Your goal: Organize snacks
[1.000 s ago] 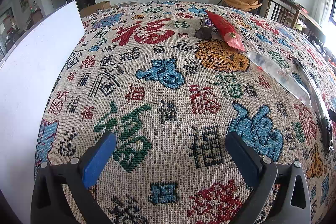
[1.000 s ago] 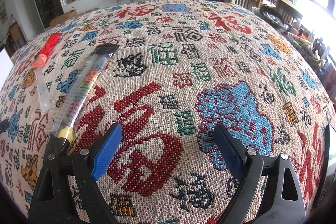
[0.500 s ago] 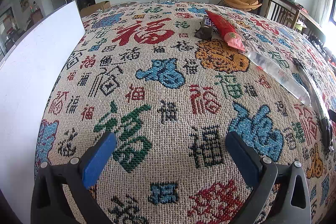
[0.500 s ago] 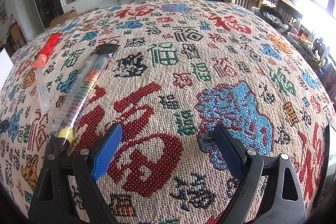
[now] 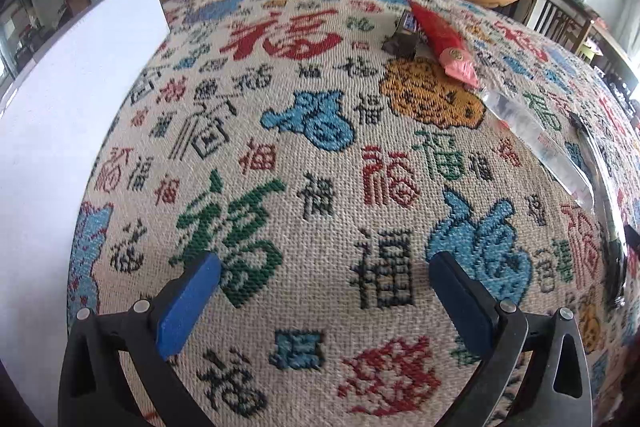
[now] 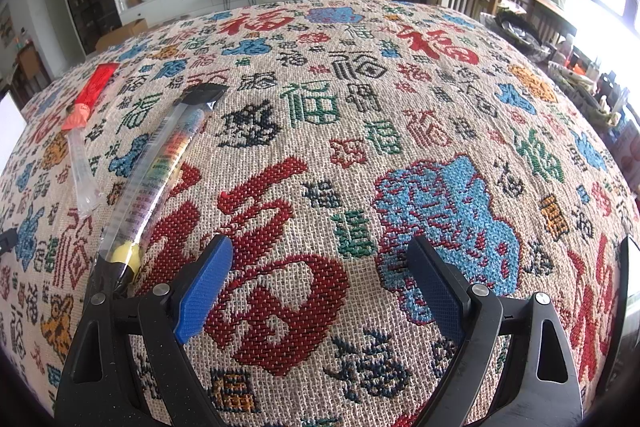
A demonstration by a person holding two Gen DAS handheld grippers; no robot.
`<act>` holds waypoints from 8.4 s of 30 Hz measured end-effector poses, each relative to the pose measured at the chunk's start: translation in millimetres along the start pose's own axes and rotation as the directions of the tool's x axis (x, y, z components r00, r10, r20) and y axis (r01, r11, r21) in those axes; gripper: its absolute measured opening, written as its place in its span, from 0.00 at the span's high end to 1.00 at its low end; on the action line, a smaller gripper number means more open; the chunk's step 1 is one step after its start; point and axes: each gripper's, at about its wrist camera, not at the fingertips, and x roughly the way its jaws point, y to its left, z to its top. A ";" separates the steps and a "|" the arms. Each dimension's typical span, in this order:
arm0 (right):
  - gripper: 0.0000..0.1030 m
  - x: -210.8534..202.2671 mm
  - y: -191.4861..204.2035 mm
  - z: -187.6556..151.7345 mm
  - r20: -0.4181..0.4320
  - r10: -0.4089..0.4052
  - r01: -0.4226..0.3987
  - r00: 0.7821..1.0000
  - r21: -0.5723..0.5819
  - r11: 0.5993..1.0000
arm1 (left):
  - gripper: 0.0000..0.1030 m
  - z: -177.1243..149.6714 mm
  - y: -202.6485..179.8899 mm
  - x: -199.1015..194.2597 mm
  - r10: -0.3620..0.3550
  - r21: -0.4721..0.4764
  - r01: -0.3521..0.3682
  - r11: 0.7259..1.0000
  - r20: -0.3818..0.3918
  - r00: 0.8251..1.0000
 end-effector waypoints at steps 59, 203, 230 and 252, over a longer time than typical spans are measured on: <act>0.11 1.3 -0.4 0.0 0.001 0.003 -0.003 1.000 0.000 1.000 | 0.00 -32.4 -25.7 -10.6 -0.091 0.196 0.060 0.979 0.154 0.984; 0.19 -3.2 99.1 -6.6 0.007 0.095 -0.094 0.995 -0.138 0.986 | 0.00 -11.3 -10.8 -0.7 -0.051 0.126 0.030 0.992 0.167 0.985; 0.19 -2.4 98.5 -6.5 0.006 0.098 -0.096 0.995 -0.137 0.986 | 0.00 5.8 -0.8 8.0 -0.091 0.194 0.059 0.979 0.159 0.983; 0.22 71.8 280.8 142.5 -0.163 0.358 -0.390 0.920 -0.265 0.882 | 0.00 6.0 0.5 8.6 -0.093 0.192 0.062 0.979 0.158 0.983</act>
